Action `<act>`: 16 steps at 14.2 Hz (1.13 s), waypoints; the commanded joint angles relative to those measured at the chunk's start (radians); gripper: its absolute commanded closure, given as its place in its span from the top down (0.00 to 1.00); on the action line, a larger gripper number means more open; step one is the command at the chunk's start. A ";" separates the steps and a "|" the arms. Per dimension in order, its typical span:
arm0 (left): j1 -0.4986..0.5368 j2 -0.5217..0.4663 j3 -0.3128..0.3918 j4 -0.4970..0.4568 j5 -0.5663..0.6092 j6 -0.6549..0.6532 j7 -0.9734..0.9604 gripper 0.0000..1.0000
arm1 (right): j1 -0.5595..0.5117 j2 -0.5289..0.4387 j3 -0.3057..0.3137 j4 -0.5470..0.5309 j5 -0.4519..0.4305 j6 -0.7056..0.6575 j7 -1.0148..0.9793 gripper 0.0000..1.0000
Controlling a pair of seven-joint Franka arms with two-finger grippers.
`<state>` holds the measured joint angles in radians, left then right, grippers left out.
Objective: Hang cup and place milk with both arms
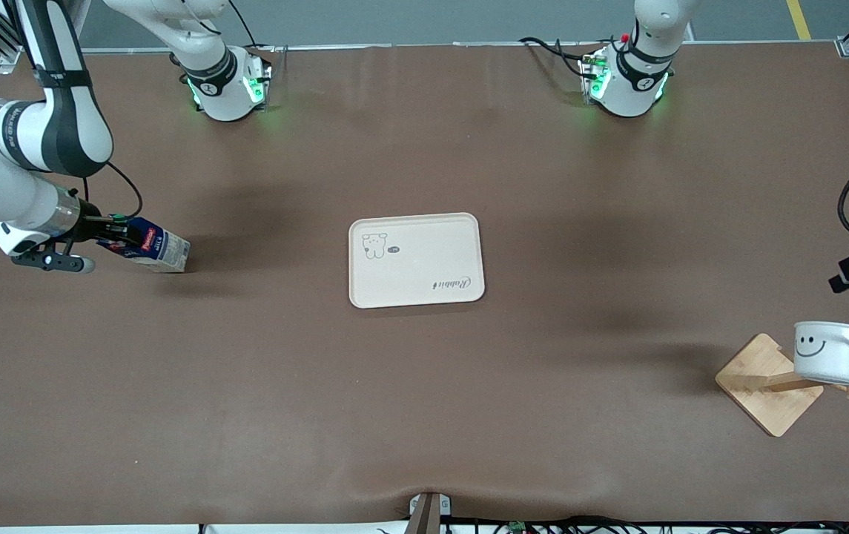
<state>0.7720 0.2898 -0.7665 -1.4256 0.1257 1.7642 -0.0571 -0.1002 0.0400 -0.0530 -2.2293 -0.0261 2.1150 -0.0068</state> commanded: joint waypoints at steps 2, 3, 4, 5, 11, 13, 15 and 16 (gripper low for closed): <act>0.009 -0.064 -0.048 -0.027 0.011 -0.075 -0.171 1.00 | -0.019 0.021 0.016 -0.012 -0.021 0.013 -0.004 1.00; 0.010 -0.072 -0.065 -0.026 0.009 -0.081 -0.206 1.00 | -0.019 0.027 0.016 -0.009 -0.021 0.011 -0.005 1.00; 0.010 -0.073 -0.076 -0.019 0.015 -0.083 -0.204 1.00 | -0.019 0.029 0.016 -0.003 -0.021 0.008 -0.005 1.00; 0.010 -0.075 -0.077 -0.016 0.032 -0.086 -0.198 1.00 | -0.018 0.029 0.016 0.005 -0.021 0.003 -0.005 1.00; -0.052 -0.080 -0.125 0.030 0.089 -0.147 -0.164 1.00 | -0.012 0.029 0.019 0.078 -0.020 -0.053 -0.005 1.00; -0.210 -0.167 0.043 0.011 0.078 -0.164 -0.156 1.00 | 0.000 0.031 0.021 0.184 -0.020 -0.145 -0.004 1.00; -0.386 -0.202 0.183 -0.003 0.074 -0.248 -0.136 1.00 | 0.019 0.050 0.021 0.313 -0.020 -0.237 -0.004 1.00; -0.458 -0.216 0.240 -0.019 0.074 -0.255 -0.150 1.00 | 0.027 0.057 0.022 0.371 -0.020 -0.266 -0.004 1.00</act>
<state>0.4372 0.1412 -0.6402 -1.4037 0.1967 1.5459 -0.2175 -0.0895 0.0686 -0.0355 -1.9884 -0.0266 1.9273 -0.0088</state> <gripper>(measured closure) 0.000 0.000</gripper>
